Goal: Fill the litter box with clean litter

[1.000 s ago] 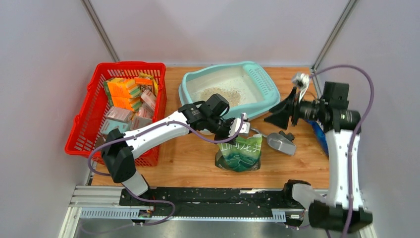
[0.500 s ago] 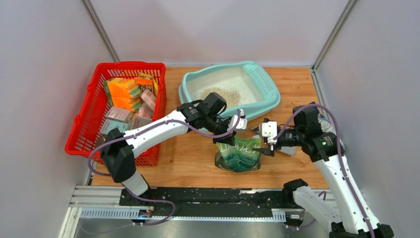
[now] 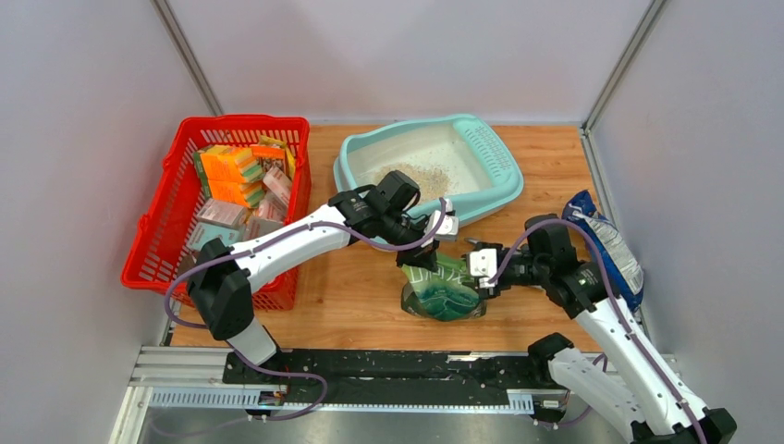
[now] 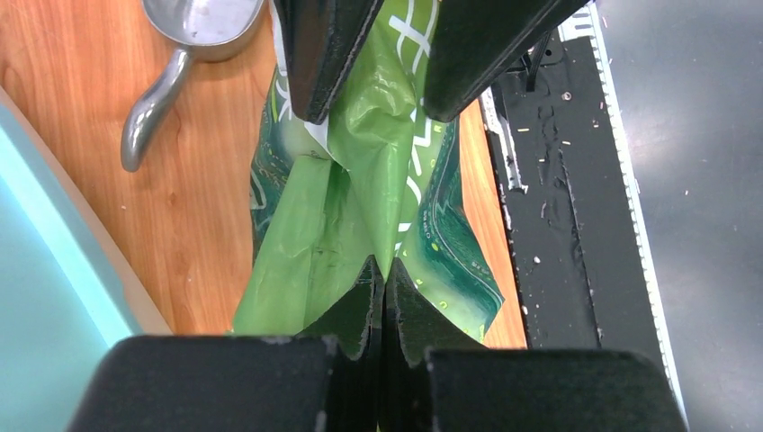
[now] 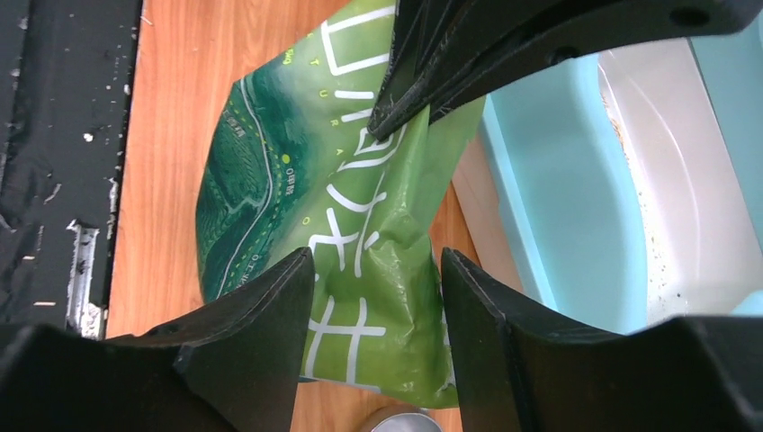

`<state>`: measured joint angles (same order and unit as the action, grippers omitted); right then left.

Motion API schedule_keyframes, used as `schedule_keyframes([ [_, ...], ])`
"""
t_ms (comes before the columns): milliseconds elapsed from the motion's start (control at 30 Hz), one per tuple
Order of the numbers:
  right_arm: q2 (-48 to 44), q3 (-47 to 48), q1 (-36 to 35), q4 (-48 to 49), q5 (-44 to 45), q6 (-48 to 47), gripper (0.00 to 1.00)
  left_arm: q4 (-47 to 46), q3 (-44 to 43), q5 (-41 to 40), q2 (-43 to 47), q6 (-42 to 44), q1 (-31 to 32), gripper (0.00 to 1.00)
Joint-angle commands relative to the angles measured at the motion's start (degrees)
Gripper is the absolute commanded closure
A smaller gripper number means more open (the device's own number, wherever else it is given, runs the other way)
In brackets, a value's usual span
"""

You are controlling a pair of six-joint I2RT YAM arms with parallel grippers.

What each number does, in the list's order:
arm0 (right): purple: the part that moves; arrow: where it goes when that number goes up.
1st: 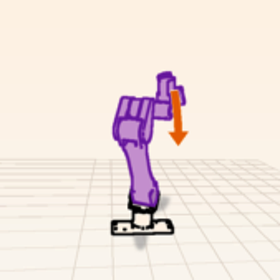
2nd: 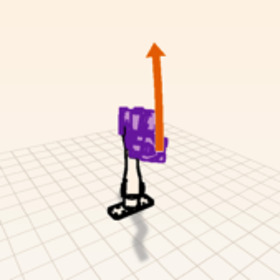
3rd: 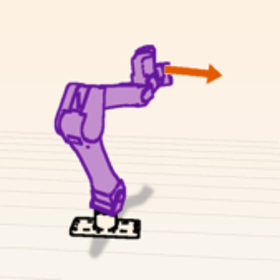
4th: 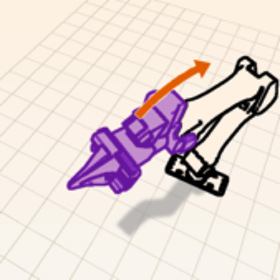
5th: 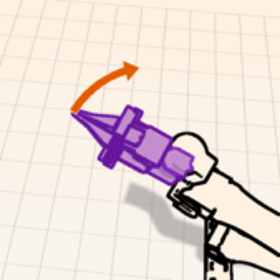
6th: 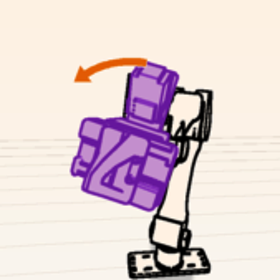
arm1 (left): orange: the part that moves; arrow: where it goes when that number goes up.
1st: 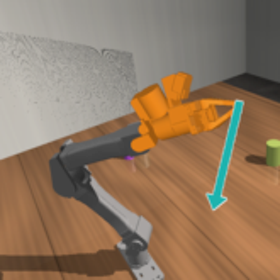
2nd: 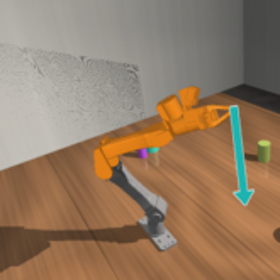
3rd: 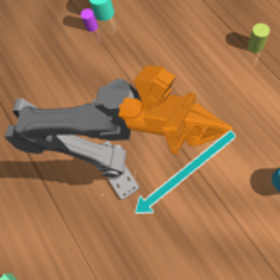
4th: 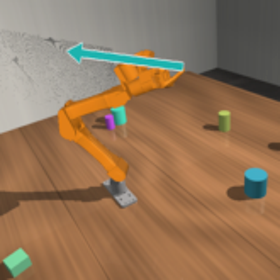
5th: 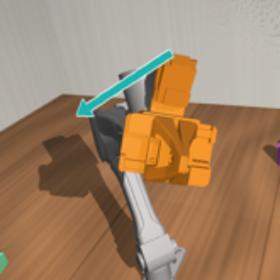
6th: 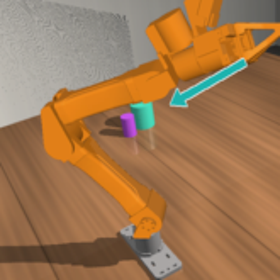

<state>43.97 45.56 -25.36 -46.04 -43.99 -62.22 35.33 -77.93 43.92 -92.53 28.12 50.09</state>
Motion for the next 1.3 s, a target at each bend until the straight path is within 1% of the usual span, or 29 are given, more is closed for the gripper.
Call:
schedule_keyframes([
  [0,-1.87,-2.58,-0.39,9.39,3.12,4.91,0.44,-0.79,-0.29,4.94,2.71,-2.10,-1.22,1.00],
  [100,-1.69,-3.11,-0.39,9.83,3.99,6.58,0.48,-1.23,-0.38,5.47,2.62,-2.72,-1.57,1.00],
  [133,-1.60,-3.46,-0.39,10.27,4.43,8.58,0.49,-1.32,-0.38,5.56,2.62,-2.72,-1.66,1.00],
  [267,-1.34,-3.55,-0.39,9.66,5.14,10.71,0.59,-2.11,-0.47,5.91,2.62,-3.68,-2.01,1.00],
  [433,-0.72,-4.43,-0.39,9.21,6.19,15.97,0.65,-2.99,0.85,6.35,4.02,-4.56,-3.32,1.00],
  [467,-0.46,-4.43,-0.30,9.48,6.19,18.51,0.72,-2.99,1.11,6.26,4.20,-4.48,-3.50,1.00],
  [533,0.24,-4.52,-0.30,10.61,7.24,22.56,0.80,-2.64,1.90,6.53,4.99,-4.13,-3.85,1.00],
  [567,0.59,-4.43,-0.21,11.40,7.77,26.14,0.88,-2.46,2.34,6.44,5.34,-3.95,-4.03,1.00],
  [600,1.29,-3.91,-0.12,11.41,7.78,27.22,0.90,-2.37,2.61,6.35,5.60,-3.51,-4.12,0.99],
  [633,2.08,-3.64,0.05,11.33,7.60,28.19,0.91,-1.59,3.22,5.74,6.13,-2.81,-4.21,0.98],
  [667,2.44,-3.38,0.05,11.24,7.43,29.42,0.93,-1.41,3.57,5.30,6.48,-2.63,-4.21,0.92],
  [767,3.05,-2.76,0.14,11.94,6.55,32.59,0.96,-0.27,5.06,3.72,7.80,-2.02,-4.21,0.78],
  [867,3.67,-1.97,0.23,11.94,6.55,33.83,0.98,1.93,6.82,1.44,9.56,0.52,-4.21,0.73],
  [967,4.63,-1.09,0.14,11.50,5.23,33.56,0.99,3.43,9.11,-0.59,11.14,3.34,-4.21,0.73],
  [1033,5.78,-0.65,0.14,11.33,4.53,33.83,1.00,4.30,10.16,-0.68,11.76,3.87,-4.29,0.77],
  [1067,6.13,-0.21,0.14,11.24,4.44,33.83,1.00,4.57,10.34,-0.68,11.93,3.96,-4.38,0.83],
  [1133,7.01,0.14,0.23,11.06,4.09,33.74,1.00,4.83,10.69,-0.68,12.46,3.87,-4.73,0.90],
  [1167,7.10,0.66,0.14,10.89,3.91,33.74,1.00,5.18,10.69,-0.51,12.64,4.05,-4.99,0.97],
  [1200,7.27,0.84,0.14,10.62,3.04,33.74,1.00,5.62,10.61,-0.42,12.90,4.40,-5.17,0.99],
  [1267,8.15,1.63,0.14,9.66,1.54,33.91,1.00,7.55,10.34,-0.24,13.52,5.19,-6.40,1.00],
])
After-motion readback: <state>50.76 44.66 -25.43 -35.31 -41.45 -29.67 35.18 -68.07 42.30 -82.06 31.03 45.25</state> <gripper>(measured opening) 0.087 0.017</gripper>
